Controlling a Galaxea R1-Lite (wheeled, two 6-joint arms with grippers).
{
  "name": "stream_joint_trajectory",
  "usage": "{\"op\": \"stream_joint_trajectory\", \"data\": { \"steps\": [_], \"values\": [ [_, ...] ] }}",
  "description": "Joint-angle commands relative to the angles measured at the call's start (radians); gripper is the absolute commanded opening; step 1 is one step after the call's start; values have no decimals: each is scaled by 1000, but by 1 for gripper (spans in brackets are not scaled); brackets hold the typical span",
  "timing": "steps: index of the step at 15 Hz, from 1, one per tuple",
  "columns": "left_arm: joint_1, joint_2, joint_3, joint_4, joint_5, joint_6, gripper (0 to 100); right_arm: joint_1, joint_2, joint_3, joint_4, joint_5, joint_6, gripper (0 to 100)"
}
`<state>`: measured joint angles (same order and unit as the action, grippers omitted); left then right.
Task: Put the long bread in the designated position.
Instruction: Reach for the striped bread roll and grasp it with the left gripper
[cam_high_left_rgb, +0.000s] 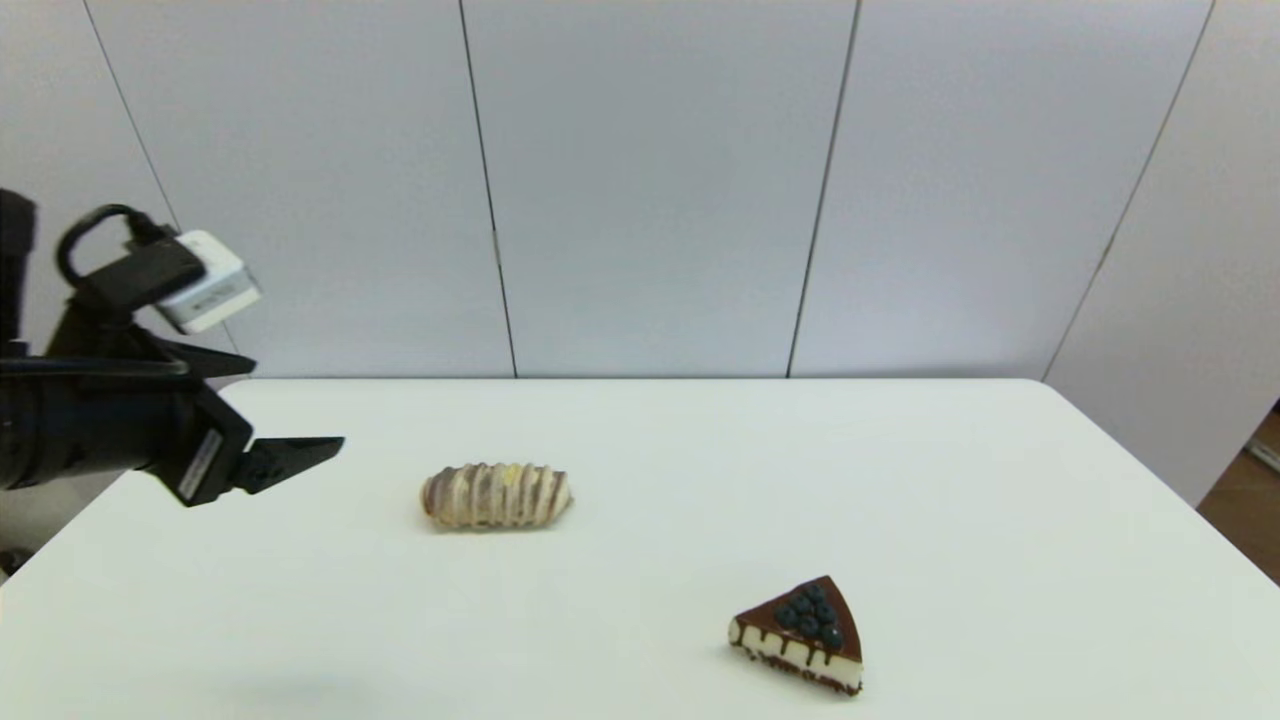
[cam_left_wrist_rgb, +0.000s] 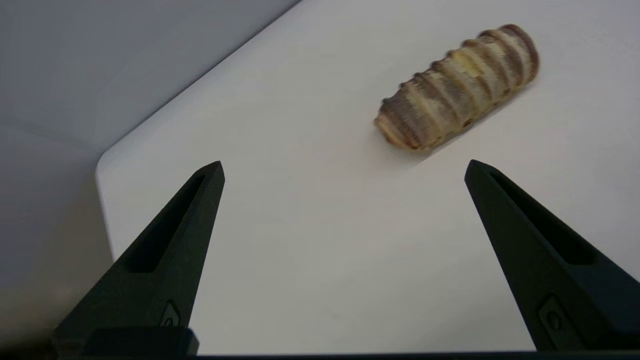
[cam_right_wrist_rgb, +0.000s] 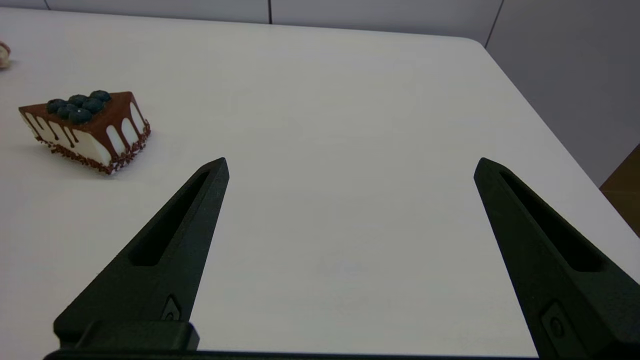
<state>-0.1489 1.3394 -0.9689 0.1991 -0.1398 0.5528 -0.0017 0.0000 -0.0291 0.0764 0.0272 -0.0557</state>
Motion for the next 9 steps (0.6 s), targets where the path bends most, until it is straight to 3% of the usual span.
{"op": "stream_joint_trajectory", "data": {
  "steps": [1,4,9],
  "values": [
    [-64,342,-295,169,-132,273,100,0,2,0,0,0,-1,100],
    [-70,454,-366,250,-196,464,100,0,2,0,0,0,-1,100],
    [-80,583,-369,266,-216,602,100,0,2,0,0,0,-1,100]
  ]
}}
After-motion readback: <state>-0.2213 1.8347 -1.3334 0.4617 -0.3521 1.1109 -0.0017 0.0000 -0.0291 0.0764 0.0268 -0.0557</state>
